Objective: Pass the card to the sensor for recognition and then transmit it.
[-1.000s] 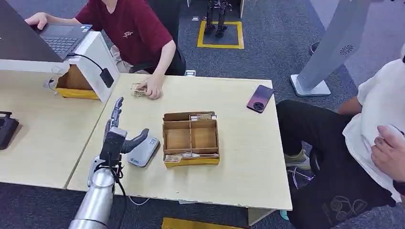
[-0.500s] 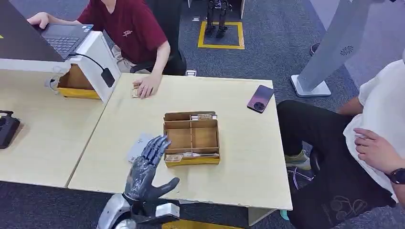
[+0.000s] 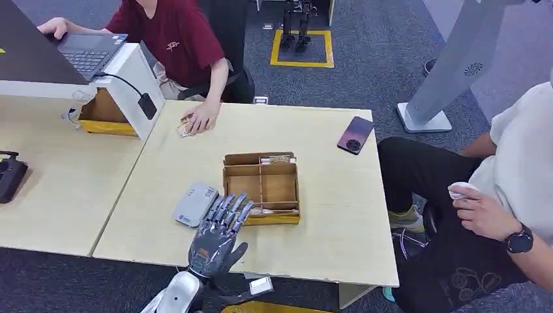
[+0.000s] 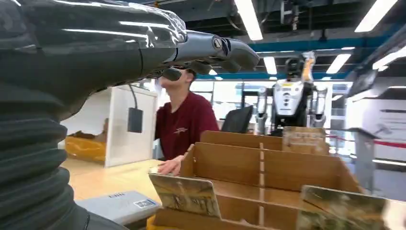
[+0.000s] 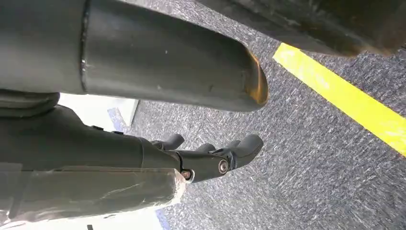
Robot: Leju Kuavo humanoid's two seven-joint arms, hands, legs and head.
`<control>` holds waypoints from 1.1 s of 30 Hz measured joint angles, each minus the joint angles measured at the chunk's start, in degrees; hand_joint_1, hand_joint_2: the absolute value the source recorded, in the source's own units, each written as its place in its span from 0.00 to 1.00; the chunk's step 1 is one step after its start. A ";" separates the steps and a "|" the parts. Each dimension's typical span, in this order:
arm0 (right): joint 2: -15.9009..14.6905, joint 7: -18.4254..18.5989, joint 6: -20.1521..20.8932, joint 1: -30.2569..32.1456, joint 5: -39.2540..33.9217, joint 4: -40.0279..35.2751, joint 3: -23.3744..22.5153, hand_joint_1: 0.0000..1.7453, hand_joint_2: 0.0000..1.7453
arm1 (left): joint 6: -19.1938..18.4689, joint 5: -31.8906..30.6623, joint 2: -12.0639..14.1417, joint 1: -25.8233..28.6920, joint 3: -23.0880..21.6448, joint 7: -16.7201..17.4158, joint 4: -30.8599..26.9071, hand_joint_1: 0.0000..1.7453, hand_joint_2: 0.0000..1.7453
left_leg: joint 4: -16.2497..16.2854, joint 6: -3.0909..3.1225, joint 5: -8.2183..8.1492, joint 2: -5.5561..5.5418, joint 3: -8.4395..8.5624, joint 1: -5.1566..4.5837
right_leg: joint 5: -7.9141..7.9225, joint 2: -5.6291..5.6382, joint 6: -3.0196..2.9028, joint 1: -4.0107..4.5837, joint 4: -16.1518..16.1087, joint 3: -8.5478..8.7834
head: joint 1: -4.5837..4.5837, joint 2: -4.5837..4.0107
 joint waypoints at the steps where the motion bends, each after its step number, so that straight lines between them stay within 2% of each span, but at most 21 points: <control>1: 0.00 0.00 0.00 0.00 0.02 0.00 0.00 0.00 0.00 | 0.00 0.00 0.07 -0.71 -0.24 0.89 0.82 0.00 1.00 | 0.00 0.00 0.00 0.00 0.00 0.00 | 0.00 0.00 0.00 0.00 0.00 0.00 | 0.00 0.00; 3: 0.00 0.00 -0.02 -0.01 0.04 0.00 0.00 0.00 0.00 | 0.00 0.00 0.13 -1.61 -0.37 1.71 1.95 0.00 1.00 | 0.00 0.00 0.00 0.00 0.00 -0.01 | 0.00 0.00 0.00 0.00 0.00 0.00 | 0.00 0.00; 12: 0.00 -0.02 -0.04 -0.04 0.04 0.00 0.00 0.00 0.00 | 0.02 0.02 -0.17 -2.76 -0.35 1.06 4.24 0.00 1.00 | 0.00 0.01 0.00 0.01 -0.02 -0.01 | 0.00 0.00 0.01 0.00 -0.01 -0.01 | 0.00 0.00; 14: 0.00 0.00 -0.04 -0.03 0.04 0.00 -0.02 0.00 0.00 | 0.04 0.39 -0.54 -2.76 -0.01 -0.64 4.57 0.00 1.00 | 0.00 0.01 0.00 0.00 -0.02 -0.01 | 0.00 -0.01 0.01 0.00 -0.01 -0.01 | -0.02 0.00; 18: 0.00 -0.02 -0.07 -0.04 0.05 0.00 -0.20 0.00 0.00 | 0.04 1.44 -2.51 -2.71 1.77 -6.10 5.88 0.00 1.00 | 0.00 0.00 0.00 0.00 -0.02 -0.01 | 0.00 -0.01 0.01 0.00 -0.01 0.00 | 0.00 0.00; 22: 0.00 -0.07 -0.07 -0.04 0.07 0.00 -0.44 0.00 0.00 | 0.04 1.99 -3.98 -2.29 2.86 -8.14 7.46 0.00 1.00 | 0.00 0.01 0.00 0.00 -0.02 -0.01 | 0.00 -0.01 0.02 0.00 -0.01 0.00 | 0.00 0.00; 30: 0.00 -0.02 -0.07 -0.05 0.15 0.00 -0.52 0.00 0.00 | 0.04 0.33 -5.81 -2.26 5.72 -6.92 9.01 0.00 1.00 | 0.00 0.00 0.00 0.00 -0.02 -0.01 | 0.00 -0.01 0.02 0.00 -0.01 -0.01 | 0.00 0.00; 33: 0.00 0.00 -0.07 -0.04 0.15 0.00 -0.52 0.00 0.00 | 0.04 0.17 -5.88 -2.72 6.31 -4.80 9.73 0.00 1.00 | 0.00 0.00 0.00 0.01 -0.01 -0.01 | 0.01 -0.01 0.02 0.00 0.00 -0.01 | 0.00 0.00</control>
